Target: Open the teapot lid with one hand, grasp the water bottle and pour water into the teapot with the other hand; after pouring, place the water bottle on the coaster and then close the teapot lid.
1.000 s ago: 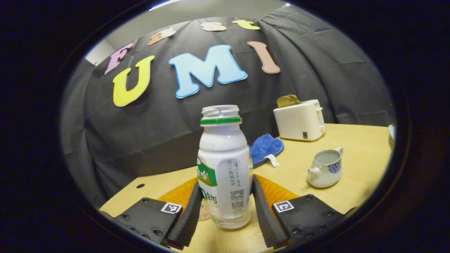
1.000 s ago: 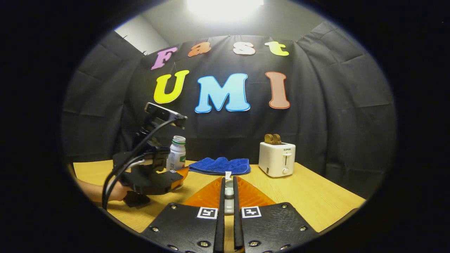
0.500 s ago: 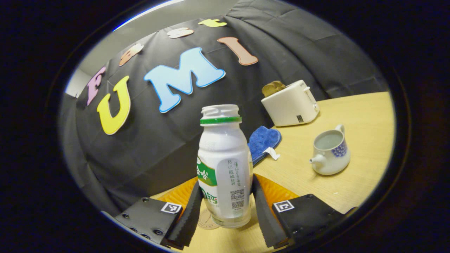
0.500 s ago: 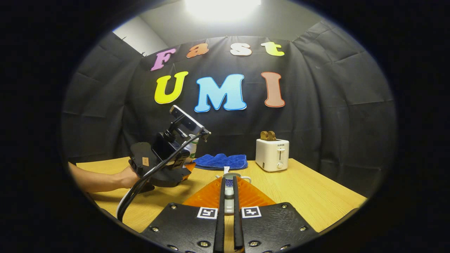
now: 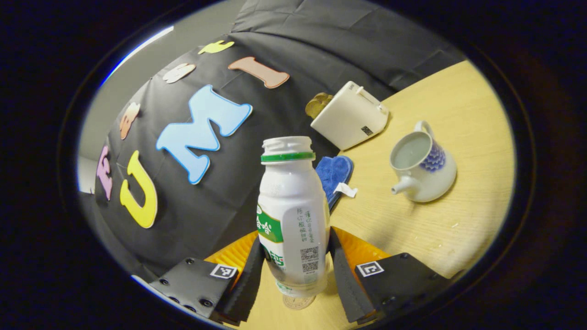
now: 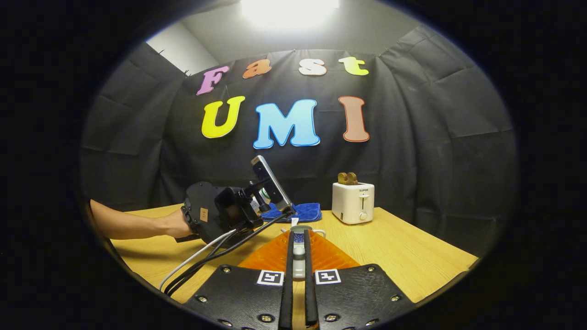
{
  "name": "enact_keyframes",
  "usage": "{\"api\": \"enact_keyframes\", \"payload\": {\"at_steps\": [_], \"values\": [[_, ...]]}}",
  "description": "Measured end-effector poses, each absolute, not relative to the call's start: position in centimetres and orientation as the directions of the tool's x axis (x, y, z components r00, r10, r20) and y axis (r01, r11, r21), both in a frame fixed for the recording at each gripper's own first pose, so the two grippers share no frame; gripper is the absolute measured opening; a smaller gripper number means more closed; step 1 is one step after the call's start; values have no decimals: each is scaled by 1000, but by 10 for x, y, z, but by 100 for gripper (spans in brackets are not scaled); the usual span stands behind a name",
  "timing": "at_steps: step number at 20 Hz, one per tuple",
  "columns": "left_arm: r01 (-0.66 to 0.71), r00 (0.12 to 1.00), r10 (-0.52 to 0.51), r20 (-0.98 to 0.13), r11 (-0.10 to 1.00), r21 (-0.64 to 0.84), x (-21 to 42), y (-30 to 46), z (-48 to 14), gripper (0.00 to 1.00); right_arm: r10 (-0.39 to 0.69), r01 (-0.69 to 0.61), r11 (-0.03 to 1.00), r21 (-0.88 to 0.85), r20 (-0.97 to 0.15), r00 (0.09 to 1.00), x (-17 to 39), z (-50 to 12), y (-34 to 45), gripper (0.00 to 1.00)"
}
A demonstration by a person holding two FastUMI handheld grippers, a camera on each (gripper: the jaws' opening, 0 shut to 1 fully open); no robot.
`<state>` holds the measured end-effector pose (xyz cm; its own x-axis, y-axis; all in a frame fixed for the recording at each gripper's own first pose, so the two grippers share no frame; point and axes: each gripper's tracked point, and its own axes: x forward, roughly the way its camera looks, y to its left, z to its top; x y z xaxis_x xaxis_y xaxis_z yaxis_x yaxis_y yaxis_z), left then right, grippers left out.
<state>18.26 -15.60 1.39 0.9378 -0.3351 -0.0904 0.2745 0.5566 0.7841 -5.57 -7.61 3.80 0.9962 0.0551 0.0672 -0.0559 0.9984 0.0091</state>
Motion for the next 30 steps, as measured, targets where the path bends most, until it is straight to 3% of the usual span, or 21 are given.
{"api": "enact_keyframes", "payload": {"at_steps": [1, 3, 5, 9, 10, 12, 17, 20, 21, 30], "values": [[284, 935, -340, -104, 536, 795, 183, -160, 11, 85, 52, -53, 999, 12, 68, 996, -56, 38, -78, 11], [304, 927, -349, -136, 489, 817, 184, -167, 4, 75, 47, -48, 999, 17, 68, 997, -55, 38, -80, 11], [308, 923, -351, -155, 436, 846, 184, -170, -1, 85, 45, -46, 999, 22, 65, 997, -55, 37, -80, 11], [290, 920, -356, -164, 339, 895, 181, -177, -6, 85, 41, -43, 999, 22, 67, 997, -57, 37, -83, 11], [285, 920, -355, -166, 315, 905, 181, -179, -7, 75, 41, -42, 999, 21, 67, 997, -57, 36, -83, 10], [266, 922, -352, -163, 270, 925, 184, -184, -9, 84, 40, -41, 999, 24, 63, 997, -56, 35, -84, 10], [220, 924, -356, -141, 192, 956, 181, -190, -5, 84, 32, -34, 999, 33, 68, 997, -58, 35, -88, 11], [208, 924, -357, -141, 157, 966, 182, -192, -4, 75, 34, -36, 999, 34, 64, 997, -58, 34, -87, 11], [196, 925, -357, -134, 146, 970, 182, -192, -1, 80, 35, -37, 999, 29, 60, 998, -57, 34, -86, 11], [141, 929, -352, -114, 51, 989, 187, -193, 9, 77, 41, -42, 999, 16, 48, 998, -59, 30, -84, 11]]}}
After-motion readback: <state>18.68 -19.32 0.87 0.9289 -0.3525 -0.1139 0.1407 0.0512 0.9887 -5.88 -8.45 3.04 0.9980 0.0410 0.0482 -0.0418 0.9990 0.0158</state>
